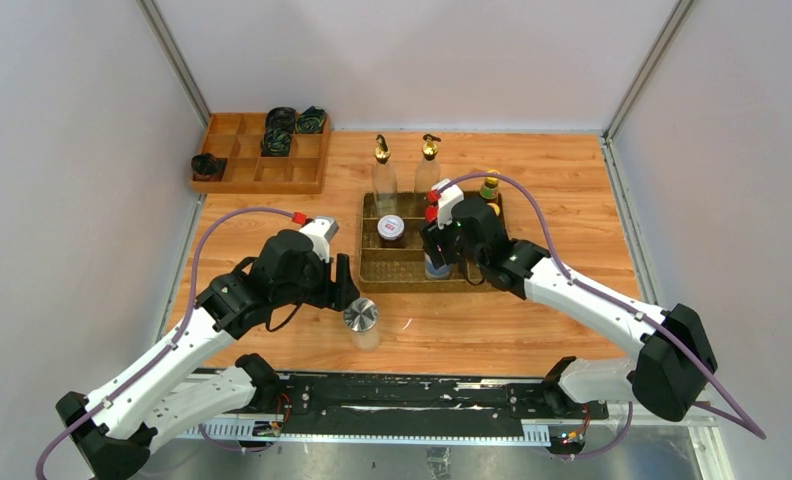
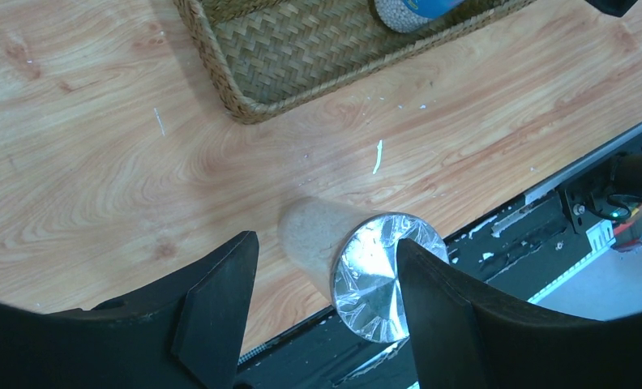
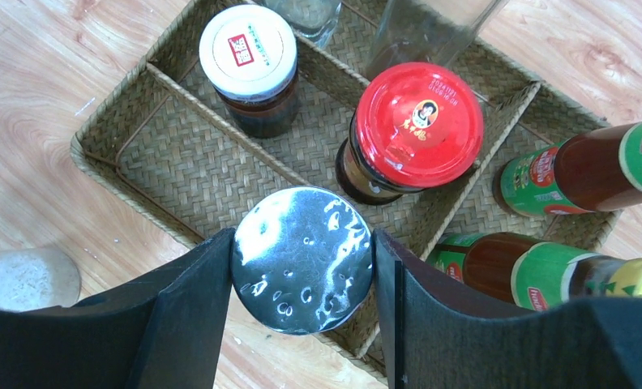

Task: Organize the condiment bottles
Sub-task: Place the bottle in the storage box.

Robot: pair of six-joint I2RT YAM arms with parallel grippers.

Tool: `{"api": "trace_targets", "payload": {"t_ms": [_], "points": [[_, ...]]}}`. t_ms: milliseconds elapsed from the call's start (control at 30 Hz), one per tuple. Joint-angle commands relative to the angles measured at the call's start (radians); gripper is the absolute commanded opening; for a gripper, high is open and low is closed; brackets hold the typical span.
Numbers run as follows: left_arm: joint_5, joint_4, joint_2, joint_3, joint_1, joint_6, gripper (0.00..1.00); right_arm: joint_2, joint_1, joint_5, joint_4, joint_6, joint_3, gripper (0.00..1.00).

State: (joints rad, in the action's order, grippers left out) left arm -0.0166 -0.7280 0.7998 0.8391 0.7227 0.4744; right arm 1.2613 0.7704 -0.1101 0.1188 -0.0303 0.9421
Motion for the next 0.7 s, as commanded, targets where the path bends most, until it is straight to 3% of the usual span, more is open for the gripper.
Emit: {"api": "trace_targets", "payload": {"t_ms": [0,667], "points": [[-0.009,0.007,0.003,0.002,0.006,-0.013,0.68,-0.004,-0.002,-0.013,-0.089,-0.024,-0.038,0.63],[-0.005,-0.008,-0.007,0.012,0.006,-0.013,0.68,0.022,-0.026,0.027,-0.198,-0.060,-0.134,0.65]]}}
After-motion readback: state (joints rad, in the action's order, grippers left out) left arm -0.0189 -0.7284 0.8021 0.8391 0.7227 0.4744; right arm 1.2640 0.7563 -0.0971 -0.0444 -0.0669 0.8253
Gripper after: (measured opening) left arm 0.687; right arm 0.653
